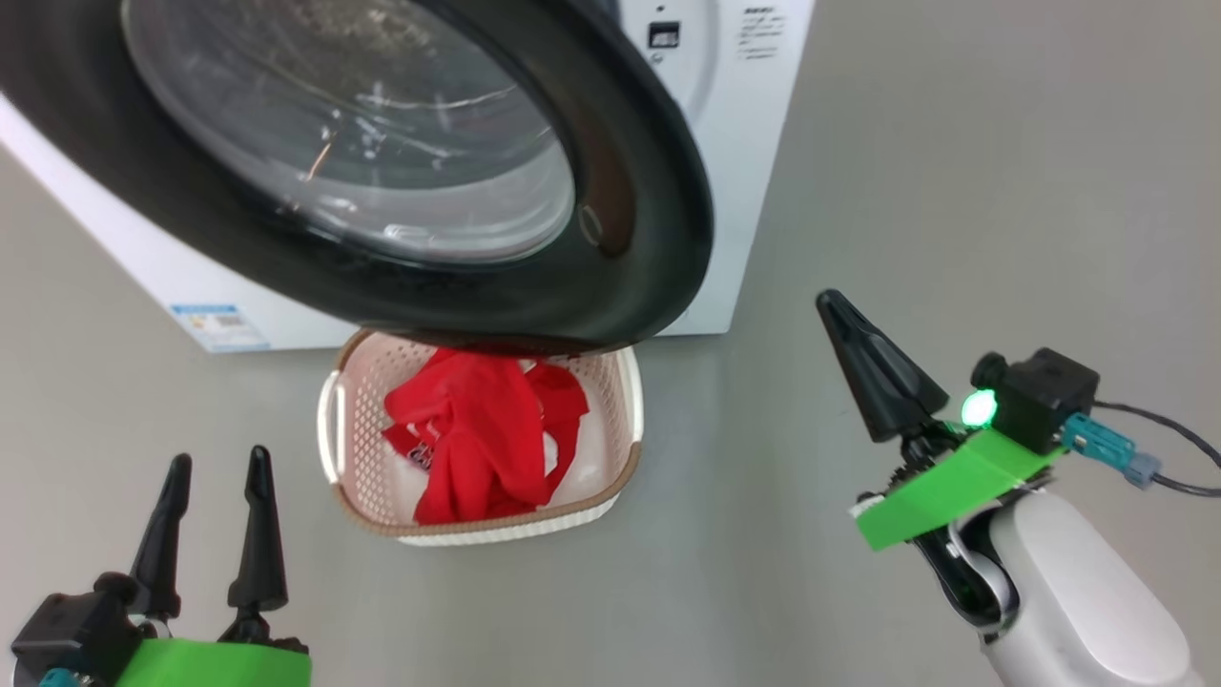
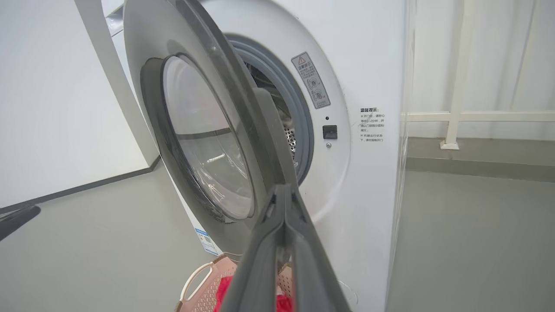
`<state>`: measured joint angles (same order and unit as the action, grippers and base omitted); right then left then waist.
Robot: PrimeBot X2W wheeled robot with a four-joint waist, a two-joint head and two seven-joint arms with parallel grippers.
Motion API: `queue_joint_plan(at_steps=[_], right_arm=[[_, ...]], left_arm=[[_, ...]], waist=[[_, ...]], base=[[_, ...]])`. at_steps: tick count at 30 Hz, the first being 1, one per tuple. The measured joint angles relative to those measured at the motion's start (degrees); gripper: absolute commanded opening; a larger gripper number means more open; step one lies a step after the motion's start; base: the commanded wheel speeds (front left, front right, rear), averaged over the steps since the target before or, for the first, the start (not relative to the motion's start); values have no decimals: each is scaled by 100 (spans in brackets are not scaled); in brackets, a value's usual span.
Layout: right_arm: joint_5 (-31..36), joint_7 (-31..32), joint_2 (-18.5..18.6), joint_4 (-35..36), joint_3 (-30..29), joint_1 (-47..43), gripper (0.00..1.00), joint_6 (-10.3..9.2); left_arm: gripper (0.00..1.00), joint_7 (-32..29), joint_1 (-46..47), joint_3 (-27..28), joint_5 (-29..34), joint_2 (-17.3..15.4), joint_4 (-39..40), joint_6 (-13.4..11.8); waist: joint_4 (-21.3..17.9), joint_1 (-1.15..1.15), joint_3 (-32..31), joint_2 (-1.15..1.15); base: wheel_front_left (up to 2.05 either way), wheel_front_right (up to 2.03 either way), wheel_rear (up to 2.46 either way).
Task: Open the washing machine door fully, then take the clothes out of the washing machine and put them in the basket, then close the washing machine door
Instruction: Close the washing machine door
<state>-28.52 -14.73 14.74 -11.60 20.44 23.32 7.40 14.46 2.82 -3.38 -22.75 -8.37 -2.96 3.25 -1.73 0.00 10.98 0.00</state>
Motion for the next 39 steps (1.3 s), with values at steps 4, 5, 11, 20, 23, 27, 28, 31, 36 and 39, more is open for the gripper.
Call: queue_joint_plan(at_steps=[4,5,11,20,23,27,28,31,36,39], right_arm=[[-30,0,121,-147,361,352,0,0],[-30,0,165,-190,434,444,0,0],[-30,0,334,-458,803,971,0,0],[-38,0,502,-787,1017,1448,0,0],[-38,0,528,-851,1027,1555,0,0],[-35,0,591,-910,1014,1689,0,0],[-26,0,617,-923,1012,1718,0,1],[-21,0,680,-969,959,1843,0,2],[-18,0,816,-1058,805,2173,0,3],[-18,0,904,-1138,727,2414,0,3]], left_arm=[[100,0,47,-13,8,44,14,5],[100,0,81,-18,8,59,15,9],[100,0,296,-18,47,144,18,62],[100,0,422,12,153,287,10,156],[100,0,485,42,174,303,13,166],[100,0,497,76,202,328,13,214],[100,0,513,77,203,345,13,216],[100,0,604,82,248,369,20,258],[100,1,725,112,275,397,41,305],[100,1,746,126,302,411,49,307]], waist=[[164,0,170,0],[208,0,212,0],[473,0,459,0],[810,0,758,0],[886,0,840,0],[946,0,958,0],[958,0,989,0],[992,0,1089,0],[1052,0,1275,0],[1100,0,1389,0]], base=[[0,0,0],[0,0,0],[0,0,0],[0,0,0],[0,0,0],[0,0,0],[0,0,0],[0,0,0],[0,0,0],[0,0,0]])
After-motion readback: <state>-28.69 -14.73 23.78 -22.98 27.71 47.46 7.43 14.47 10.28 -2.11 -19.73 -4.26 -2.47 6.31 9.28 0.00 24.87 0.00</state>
